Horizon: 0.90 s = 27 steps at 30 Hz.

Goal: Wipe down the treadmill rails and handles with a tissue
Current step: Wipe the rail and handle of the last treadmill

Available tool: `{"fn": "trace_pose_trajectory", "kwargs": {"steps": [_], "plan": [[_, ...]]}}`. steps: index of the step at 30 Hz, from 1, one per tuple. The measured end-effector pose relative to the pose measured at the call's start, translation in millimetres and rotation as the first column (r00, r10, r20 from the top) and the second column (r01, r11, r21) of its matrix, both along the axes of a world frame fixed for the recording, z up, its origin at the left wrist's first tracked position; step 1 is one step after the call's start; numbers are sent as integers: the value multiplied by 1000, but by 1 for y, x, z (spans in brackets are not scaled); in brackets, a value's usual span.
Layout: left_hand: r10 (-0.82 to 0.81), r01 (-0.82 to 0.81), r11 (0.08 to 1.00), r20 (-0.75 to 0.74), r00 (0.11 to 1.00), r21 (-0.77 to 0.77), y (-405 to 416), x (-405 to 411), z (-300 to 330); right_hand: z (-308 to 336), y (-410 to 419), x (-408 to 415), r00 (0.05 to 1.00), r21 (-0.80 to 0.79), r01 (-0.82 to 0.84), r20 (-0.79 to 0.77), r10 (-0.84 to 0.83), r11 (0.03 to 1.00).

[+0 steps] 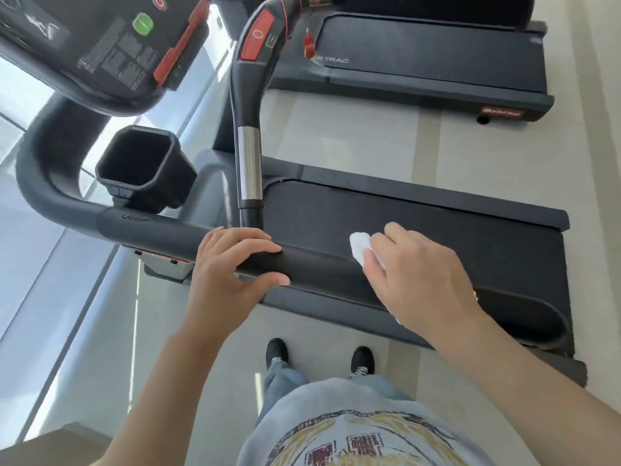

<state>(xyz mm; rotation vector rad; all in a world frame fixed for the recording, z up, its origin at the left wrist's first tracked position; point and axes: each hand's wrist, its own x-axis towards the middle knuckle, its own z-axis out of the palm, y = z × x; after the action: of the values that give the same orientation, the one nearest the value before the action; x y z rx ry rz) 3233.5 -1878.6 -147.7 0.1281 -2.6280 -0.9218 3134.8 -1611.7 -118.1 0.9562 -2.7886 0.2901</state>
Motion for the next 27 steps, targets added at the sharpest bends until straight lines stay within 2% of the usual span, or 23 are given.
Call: {"fn": "trace_pose_trajectory", "kwargs": {"steps": [6, 9, 14, 17, 20, 27], "plan": [[90, -91, 995, 8, 996, 41, 11, 8, 4, -11, -85, 30, 967, -153, -246, -111, 230, 957], [129, -129, 990, 18, 992, 48, 19, 12, 5, -9, -87, 21, 920, -261, -385, -40, 389, 885], [119, -122, 992, 54, 991, 38, 23, 17, 6, 0, -17, 0, 808, -154, -577, 34, 588, 802], [87, -90, 996, 75, 993, 28, 18, 18, 9, -1, 23, -2, 790, -114, -605, 35, 612, 788], [74, -74, 997, 57, 996, -11, 14, 18, 10, -3, 27, -2, 807, -114, -586, 2, 590, 802], [74, -72, 992, 19, 997, -105, -24, 24, 11, -6, -63, 3, 821, -170, -564, -14, 570, 808]]}}
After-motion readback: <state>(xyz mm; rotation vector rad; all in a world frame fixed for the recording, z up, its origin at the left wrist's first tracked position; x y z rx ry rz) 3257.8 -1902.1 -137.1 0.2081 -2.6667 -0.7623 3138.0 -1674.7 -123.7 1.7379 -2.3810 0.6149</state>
